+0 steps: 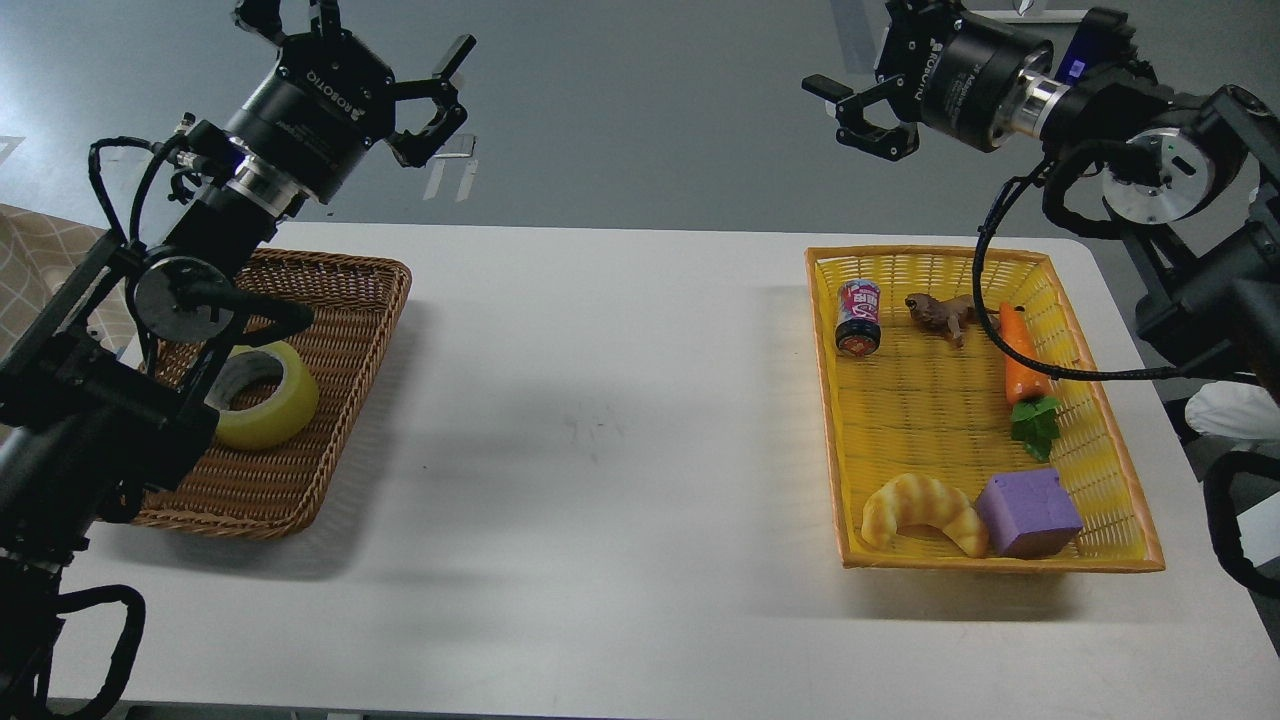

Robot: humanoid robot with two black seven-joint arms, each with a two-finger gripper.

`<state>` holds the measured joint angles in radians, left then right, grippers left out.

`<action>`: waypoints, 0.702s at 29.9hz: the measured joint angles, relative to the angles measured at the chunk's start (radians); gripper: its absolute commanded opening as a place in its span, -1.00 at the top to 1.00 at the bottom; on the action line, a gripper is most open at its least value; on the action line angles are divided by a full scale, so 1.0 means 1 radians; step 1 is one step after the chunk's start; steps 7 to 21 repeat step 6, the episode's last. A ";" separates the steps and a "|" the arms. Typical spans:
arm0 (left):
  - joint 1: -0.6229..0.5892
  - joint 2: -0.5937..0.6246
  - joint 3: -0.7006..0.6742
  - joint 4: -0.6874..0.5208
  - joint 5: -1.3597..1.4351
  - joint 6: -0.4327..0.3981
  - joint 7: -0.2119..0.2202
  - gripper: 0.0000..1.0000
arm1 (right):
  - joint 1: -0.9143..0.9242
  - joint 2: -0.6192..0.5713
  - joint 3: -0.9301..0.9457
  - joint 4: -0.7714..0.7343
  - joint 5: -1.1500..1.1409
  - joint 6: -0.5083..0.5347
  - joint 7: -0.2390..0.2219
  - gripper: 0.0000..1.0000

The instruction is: Place and transfer tape with both arms

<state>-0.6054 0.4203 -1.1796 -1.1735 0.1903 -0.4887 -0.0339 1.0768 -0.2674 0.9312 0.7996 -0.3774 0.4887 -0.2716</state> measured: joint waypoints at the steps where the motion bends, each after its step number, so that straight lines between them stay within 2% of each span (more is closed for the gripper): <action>1: 0.000 0.000 0.000 0.000 0.000 0.000 0.000 -0.96 | 0.000 0.000 0.000 0.000 0.000 0.000 0.000 -1.00; 21: 0.000 0.000 0.000 0.000 0.000 0.000 0.000 -0.96 | 0.000 0.001 0.001 0.000 0.000 0.000 0.000 -1.00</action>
